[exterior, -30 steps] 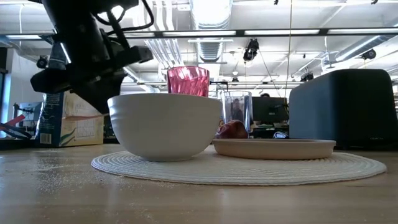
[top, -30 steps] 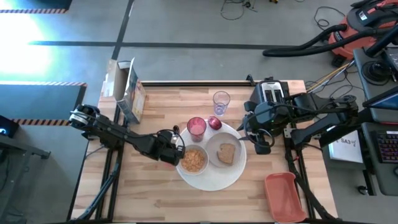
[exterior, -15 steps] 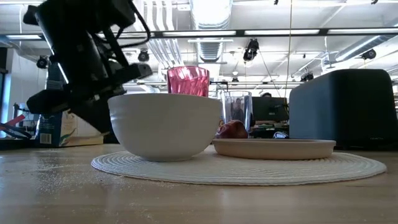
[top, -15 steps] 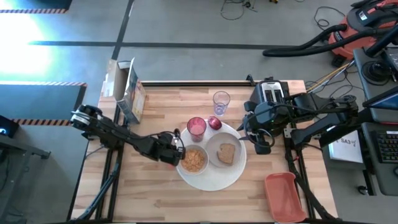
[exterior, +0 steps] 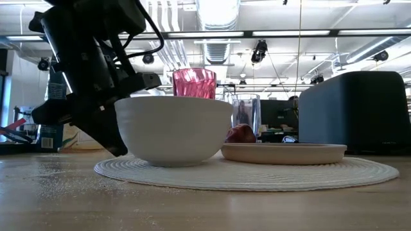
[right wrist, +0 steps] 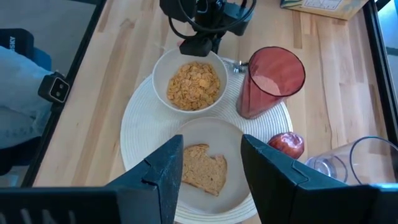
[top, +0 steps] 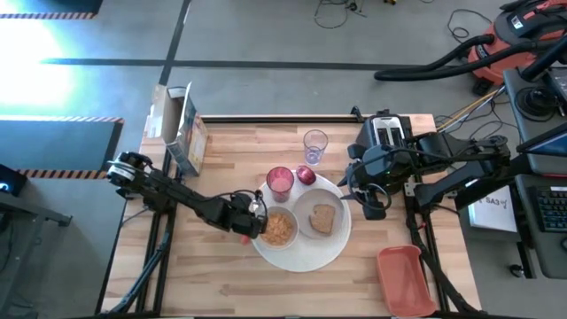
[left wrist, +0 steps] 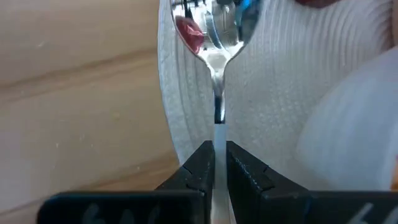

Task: Arrange a breakfast setting
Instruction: Put the orange spoon on the white tablemat to the top of the white bowl, then return to Home Position

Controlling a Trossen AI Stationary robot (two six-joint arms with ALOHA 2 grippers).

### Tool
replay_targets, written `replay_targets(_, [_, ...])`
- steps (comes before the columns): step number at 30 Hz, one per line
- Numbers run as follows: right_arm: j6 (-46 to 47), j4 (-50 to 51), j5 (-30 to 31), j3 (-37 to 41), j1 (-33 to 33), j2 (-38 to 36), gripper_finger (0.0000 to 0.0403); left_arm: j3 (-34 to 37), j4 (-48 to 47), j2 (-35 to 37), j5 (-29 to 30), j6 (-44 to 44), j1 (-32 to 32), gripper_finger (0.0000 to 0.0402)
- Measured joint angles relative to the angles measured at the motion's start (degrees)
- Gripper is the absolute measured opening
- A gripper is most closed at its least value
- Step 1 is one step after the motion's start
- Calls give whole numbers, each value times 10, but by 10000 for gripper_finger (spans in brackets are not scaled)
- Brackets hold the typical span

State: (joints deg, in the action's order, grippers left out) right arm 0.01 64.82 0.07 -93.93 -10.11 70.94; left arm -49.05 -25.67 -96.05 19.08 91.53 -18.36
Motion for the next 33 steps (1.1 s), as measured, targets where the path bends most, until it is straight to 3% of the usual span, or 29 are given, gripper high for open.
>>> replay_targets(6, [0,0,0,0,0,0,155,0,-3,1,-9,-17,1,70])
replay_targets(10, [0,2,0,0,0,0,151,0,-11,5,-57,-39,5,115])
replay_targets(16, [-1,13,0,0,0,0,152,0,-49,49,-76,-62,6,158])
replay_targets(21, [-23,27,0,0,0,0,150,0,-71,128,-30,-100,6,166])
replay_targets(26, [-40,33,0,13,0,-5,145,0,-88,228,55,-175,-6,167])
replay_targets(33, [-25,-19,0,113,0,-59,143,0,-101,361,134,-295,-57,167])
